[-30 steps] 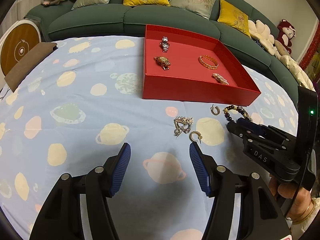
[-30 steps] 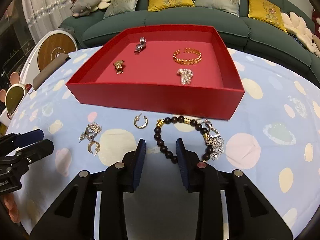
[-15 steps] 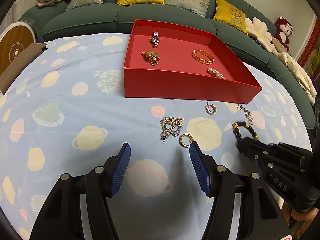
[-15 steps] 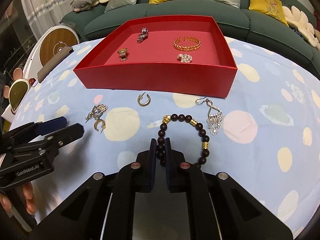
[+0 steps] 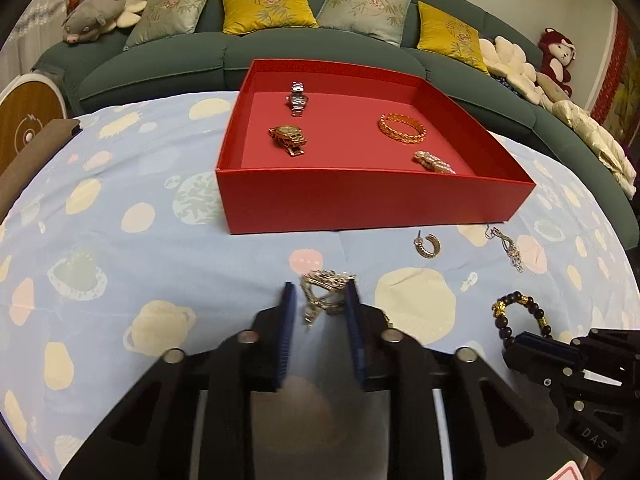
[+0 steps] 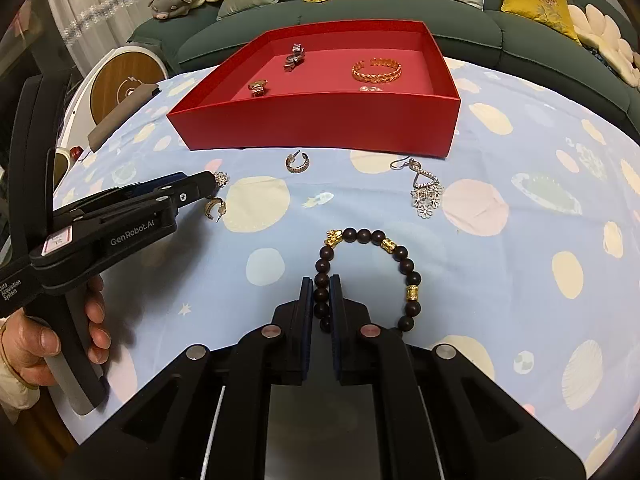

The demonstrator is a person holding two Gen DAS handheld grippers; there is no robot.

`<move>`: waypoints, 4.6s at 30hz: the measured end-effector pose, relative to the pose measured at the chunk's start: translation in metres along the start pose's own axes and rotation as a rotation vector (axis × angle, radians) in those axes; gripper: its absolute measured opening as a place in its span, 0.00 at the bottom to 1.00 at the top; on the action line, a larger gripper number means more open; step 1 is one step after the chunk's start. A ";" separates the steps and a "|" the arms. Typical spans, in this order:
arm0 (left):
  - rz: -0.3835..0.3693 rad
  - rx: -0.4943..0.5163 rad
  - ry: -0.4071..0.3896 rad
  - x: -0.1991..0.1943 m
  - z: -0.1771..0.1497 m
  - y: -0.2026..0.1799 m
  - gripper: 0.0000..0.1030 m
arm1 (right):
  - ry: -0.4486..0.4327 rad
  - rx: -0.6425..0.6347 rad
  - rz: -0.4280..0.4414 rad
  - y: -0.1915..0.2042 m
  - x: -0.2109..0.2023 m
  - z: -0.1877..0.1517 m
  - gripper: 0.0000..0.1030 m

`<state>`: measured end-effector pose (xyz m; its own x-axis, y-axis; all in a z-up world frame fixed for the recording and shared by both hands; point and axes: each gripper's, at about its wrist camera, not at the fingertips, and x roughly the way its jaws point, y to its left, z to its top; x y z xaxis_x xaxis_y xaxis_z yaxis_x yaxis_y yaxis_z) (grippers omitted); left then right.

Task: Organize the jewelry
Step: 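Grasp the silver rhinestone earring with the left tool while the right tool holds the bracelet, then carry earring and bead bracelet into the red box and open both tools, then grasp the rhinestone drop earring with the right tool while the left tool grasps the silver ring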

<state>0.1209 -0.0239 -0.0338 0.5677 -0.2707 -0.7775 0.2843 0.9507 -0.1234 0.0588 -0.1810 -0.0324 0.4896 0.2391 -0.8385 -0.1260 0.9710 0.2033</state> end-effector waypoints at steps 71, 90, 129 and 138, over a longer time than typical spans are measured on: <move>-0.010 -0.011 -0.164 -0.017 0.153 0.029 0.05 | -0.339 0.161 0.050 -0.028 -0.029 0.166 0.07; 0.045 -0.115 -0.110 0.023 0.164 0.052 0.39 | -0.302 0.173 0.121 -0.014 0.018 0.180 0.38; -0.035 -0.011 0.104 -0.022 0.011 0.003 0.59 | -0.104 0.160 -0.106 -0.053 0.020 0.048 0.38; -0.021 0.020 0.119 -0.017 0.003 0.001 0.60 | -0.102 0.066 -0.157 -0.037 0.028 0.049 0.25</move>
<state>0.1137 -0.0193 -0.0192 0.4663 -0.2699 -0.8424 0.3112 0.9415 -0.1294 0.1198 -0.2095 -0.0388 0.5844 0.0808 -0.8074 0.0144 0.9938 0.1099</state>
